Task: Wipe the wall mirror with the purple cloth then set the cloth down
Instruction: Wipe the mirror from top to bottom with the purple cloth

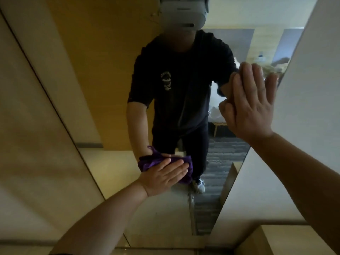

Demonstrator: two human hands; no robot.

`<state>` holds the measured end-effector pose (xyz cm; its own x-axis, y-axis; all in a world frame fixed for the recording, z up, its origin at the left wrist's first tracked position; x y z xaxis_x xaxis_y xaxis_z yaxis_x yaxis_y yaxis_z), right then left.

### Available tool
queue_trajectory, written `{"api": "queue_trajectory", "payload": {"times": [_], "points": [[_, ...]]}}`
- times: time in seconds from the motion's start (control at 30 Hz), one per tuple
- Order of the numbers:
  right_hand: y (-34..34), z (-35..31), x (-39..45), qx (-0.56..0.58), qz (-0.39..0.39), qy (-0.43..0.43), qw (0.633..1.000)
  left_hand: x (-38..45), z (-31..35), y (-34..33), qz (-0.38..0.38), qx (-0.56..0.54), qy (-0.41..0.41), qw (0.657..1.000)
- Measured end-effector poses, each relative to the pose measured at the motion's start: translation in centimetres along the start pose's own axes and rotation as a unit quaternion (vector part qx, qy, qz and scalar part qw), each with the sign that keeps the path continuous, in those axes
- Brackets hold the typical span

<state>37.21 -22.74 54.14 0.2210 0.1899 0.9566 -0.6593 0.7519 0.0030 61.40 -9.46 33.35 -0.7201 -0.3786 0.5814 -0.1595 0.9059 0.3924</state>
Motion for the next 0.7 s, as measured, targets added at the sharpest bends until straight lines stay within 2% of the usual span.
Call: {"api": "queue_trajectory", "payload": {"times": [0.1, 0.23, 0.37, 0.5, 0.57, 0.63, 0.7], "points": [[0.2, 0.0, 0.1, 0.003, -0.004, -0.003, 1.000, -1.7, 1.6, 0.2, -0.057, -0.031, 0.002, 0.998], [1.0, 0.1, 0.5, 0.029, -0.041, -0.017, 0.999, 0.8, 0.5, 2.2, -0.053, -0.122, 0.054, 0.990], [2.8, 0.9, 0.9, 0.073, -0.064, -0.022, 0.995, 7.4, -3.0, 4.5, 0.037, -0.184, 0.166, 0.968], [4.3, 3.6, 0.7, 0.042, -0.051, -0.043, 0.997, 17.2, -9.6, 7.8, 0.206, -0.125, 0.246, 0.939], [4.5, 5.0, 0.5, 0.030, -0.071, -0.033, 0.996, 22.1, -13.1, 9.6, 0.259, -0.089, 0.257, 0.927], [4.3, 6.0, 0.3, 0.031, -0.101, -0.024, 0.994, 25.9, -15.5, 10.3, 0.260, -0.045, 0.253, 0.931], [4.0, 6.5, 0.1, 0.035, -0.110, -0.014, 0.993, 27.8, -15.9, 9.7, 0.215, -0.017, 0.241, 0.946]]}}
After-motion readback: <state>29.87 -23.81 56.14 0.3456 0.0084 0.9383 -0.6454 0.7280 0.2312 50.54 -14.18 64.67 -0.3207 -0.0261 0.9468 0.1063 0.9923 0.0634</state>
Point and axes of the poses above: each hand's wrist, its own x-axis towards the middle knuckle, its own y-axis out of the back of the hand, z = x × y, the point moved 1 cm from there along x, towards the middle knuckle, and after that the axes turned 12 degrees about z, right-handed, at the moved point
